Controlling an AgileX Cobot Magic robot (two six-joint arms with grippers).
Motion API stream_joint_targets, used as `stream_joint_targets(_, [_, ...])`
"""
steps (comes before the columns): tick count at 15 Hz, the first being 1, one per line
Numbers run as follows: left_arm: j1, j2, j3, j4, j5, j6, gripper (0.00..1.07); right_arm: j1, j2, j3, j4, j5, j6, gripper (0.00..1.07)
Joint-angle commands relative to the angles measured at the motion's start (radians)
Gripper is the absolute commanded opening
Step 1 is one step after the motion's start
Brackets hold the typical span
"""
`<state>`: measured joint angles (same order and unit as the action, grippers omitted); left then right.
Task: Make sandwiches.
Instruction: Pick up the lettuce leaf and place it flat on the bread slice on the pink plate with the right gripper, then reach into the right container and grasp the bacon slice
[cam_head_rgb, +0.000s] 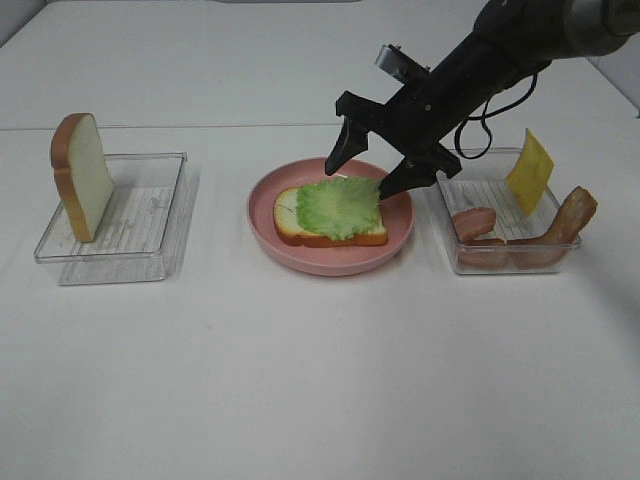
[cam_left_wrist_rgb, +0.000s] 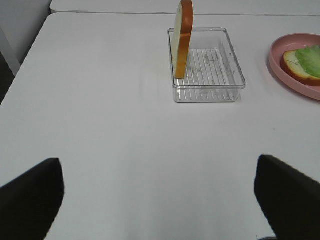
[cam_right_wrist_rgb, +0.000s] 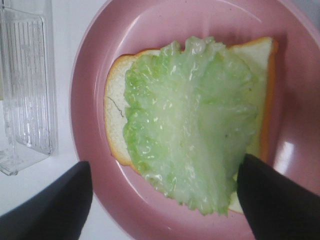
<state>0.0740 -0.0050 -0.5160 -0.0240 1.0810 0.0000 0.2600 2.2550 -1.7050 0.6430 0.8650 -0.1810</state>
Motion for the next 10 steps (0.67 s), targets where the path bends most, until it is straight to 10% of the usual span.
stream_joint_targets(1, [-0.004,-0.019,0.0,-0.002,-0.011,-0.005,0.95,-0.002,-0.08,0.002,-0.062,0.031,0.032,0.81])
stream_joint_targets(10, [-0.004,-0.019,0.0,-0.002,-0.011,-0.005,0.95,-0.024,-0.283,0.005,-0.469,0.349,0.296,0.81])
